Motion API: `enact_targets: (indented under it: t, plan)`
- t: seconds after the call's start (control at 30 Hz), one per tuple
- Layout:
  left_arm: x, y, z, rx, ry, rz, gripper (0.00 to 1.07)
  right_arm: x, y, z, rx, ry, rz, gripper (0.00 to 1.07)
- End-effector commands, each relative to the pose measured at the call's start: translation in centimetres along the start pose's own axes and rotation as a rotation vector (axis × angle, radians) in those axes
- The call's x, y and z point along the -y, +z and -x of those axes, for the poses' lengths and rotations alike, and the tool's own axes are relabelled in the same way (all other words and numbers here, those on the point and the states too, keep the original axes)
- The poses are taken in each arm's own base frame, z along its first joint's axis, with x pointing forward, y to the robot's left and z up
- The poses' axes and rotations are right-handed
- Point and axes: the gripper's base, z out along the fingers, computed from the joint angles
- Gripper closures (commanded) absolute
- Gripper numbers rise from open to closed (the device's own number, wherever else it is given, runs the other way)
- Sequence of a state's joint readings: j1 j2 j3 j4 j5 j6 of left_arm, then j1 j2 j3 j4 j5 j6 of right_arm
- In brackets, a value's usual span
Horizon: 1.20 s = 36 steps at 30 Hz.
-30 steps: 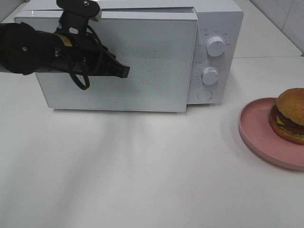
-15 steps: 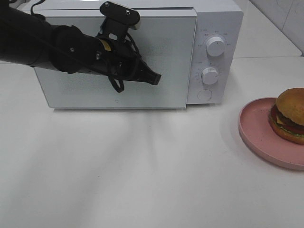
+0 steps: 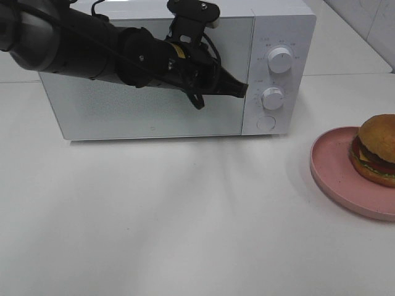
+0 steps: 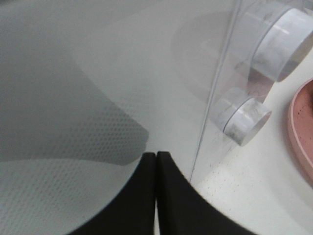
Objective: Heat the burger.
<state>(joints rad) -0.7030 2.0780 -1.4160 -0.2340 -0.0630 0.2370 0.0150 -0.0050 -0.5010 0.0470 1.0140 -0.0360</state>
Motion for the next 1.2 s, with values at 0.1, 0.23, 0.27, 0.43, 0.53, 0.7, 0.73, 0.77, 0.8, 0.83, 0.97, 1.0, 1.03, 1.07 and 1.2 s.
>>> enact_targets:
  t: [0.1, 0.23, 0.27, 0.43, 0.53, 0.7, 0.73, 0.77, 0.8, 0.83, 0.97, 1.0, 1.03, 1.07, 1.2]
  plan:
    - [-1.4, 0.4, 3.2, 0.162, 0.080, 0.045, 1.06, 0.0, -0.3, -0.1, 0.035, 0.002, -0.010, 0.54]
    - [-0.5, 0.1, 3.5, 0.121, 0.092, 0.016, 1.06, 0.0, -0.3, -0.1, 0.035, 0.002, -0.010, 0.54]
    - [0.1, -0.2, 3.6, 0.087, 0.106, -0.003, 1.06, 0.0, -0.3, -0.1, 0.035, 0.003, -0.010, 0.54]
    - [1.5, -1.8, 4.0, -0.009, 0.164, -0.054, 1.06, 0.1, -0.3, -0.1, 0.035, 0.004, -0.013, 0.54]
    - [1.8, -3.0, 4.4, -0.067, 0.189, -0.072, 1.06, 0.1, -0.3, -0.1, 0.035, 0.004, -0.014, 0.54]
    - [2.0, -5.8, 5.2, -0.179, 0.190, -0.105, 1.06, 0.1, -0.3, -0.1, 0.035, 0.004, -0.014, 0.54]
    - [2.0, -7.0, 5.5, -0.229, 0.191, -0.118, 1.06, 0.1, -0.3, -0.1, 0.035, 0.004, -0.014, 0.54]
    - [2.0, -7.0, 5.5, -0.229, 0.191, -0.118, 1.06, 0.1, -0.3, -0.1, 0.035, 0.004, -0.014, 0.54]
    - [2.0, -7.0, 5.5, -0.229, 0.191, -0.118, 1.06, 0.1, -0.3, -0.1, 0.035, 0.004, -0.014, 0.54]
    - [2.0, -8.2, 5.6, -0.283, 0.194, -0.132, 1.06, 0.1, -0.3, -0.1, 0.035, 0.004, -0.014, 0.54]
    - [2.0, -10.0, 5.3, -0.401, 0.198, -0.156, 1.06, 0.1, -0.3, -0.1, 0.035, 0.004, -0.014, 0.54]
    - [2.0, -10.9, 5.0, -0.483, 0.200, -0.172, 1.06, 0.1, -0.3, -0.1, 0.035, 0.004, -0.014, 0.54]
    - [2.0, -11.4, 4.8, -0.519, 0.201, -0.180, 1.06, 0.1, -0.3, -0.1, 0.035, 0.004, -0.014, 0.54]
    - [2.0, -11.4, 4.8, -0.519, 0.201, -0.180, 1.06, 0.1, -0.3, -0.1, 0.035, 0.004, -0.014, 0.54]
    - [2.1, -13.1, 3.4, -0.735, 0.191, -0.217, 1.06, 0.1, -0.3, -0.1, 0.035, 0.004, -0.014, 0.54]
